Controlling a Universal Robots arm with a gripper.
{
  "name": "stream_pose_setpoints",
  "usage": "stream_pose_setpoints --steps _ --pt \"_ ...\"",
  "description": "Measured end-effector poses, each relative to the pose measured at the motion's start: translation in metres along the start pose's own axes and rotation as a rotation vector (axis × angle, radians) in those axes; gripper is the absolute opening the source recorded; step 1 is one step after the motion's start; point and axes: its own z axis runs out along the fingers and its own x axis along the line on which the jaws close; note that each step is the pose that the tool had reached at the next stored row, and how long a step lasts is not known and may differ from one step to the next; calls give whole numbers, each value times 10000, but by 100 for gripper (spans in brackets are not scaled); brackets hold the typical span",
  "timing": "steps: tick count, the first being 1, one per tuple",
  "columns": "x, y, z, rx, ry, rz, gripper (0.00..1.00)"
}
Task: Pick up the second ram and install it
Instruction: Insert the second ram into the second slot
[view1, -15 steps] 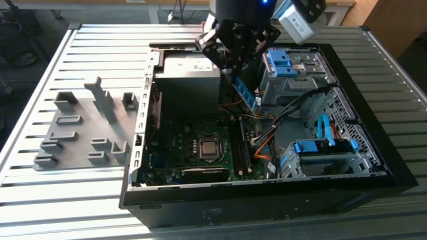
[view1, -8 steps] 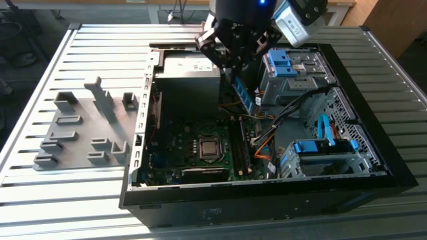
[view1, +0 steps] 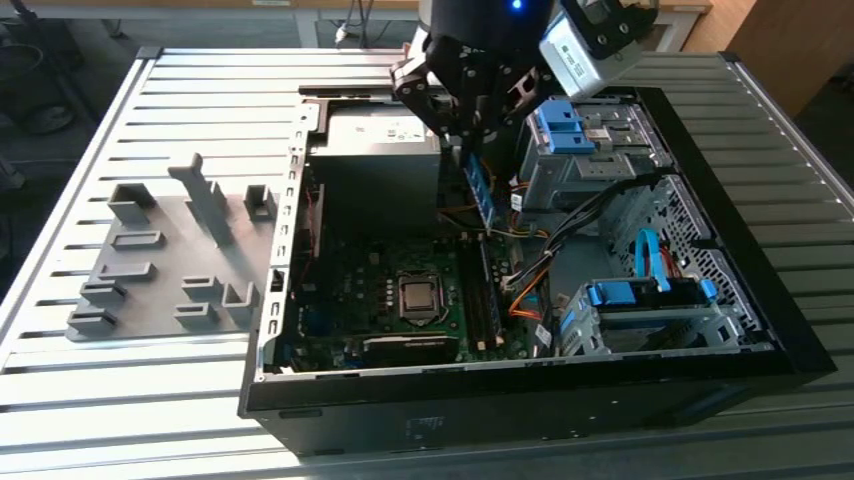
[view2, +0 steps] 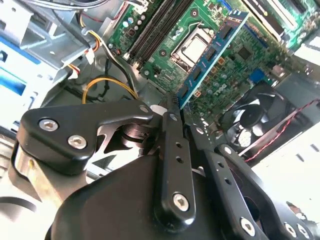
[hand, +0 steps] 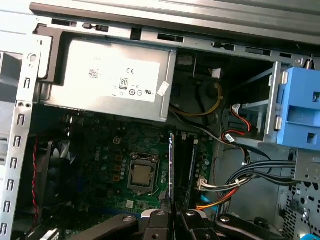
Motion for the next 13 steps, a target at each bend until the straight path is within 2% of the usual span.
stream_pose_setpoints --steps 13 --pt "-150 -19 88 0 -6 267 14"
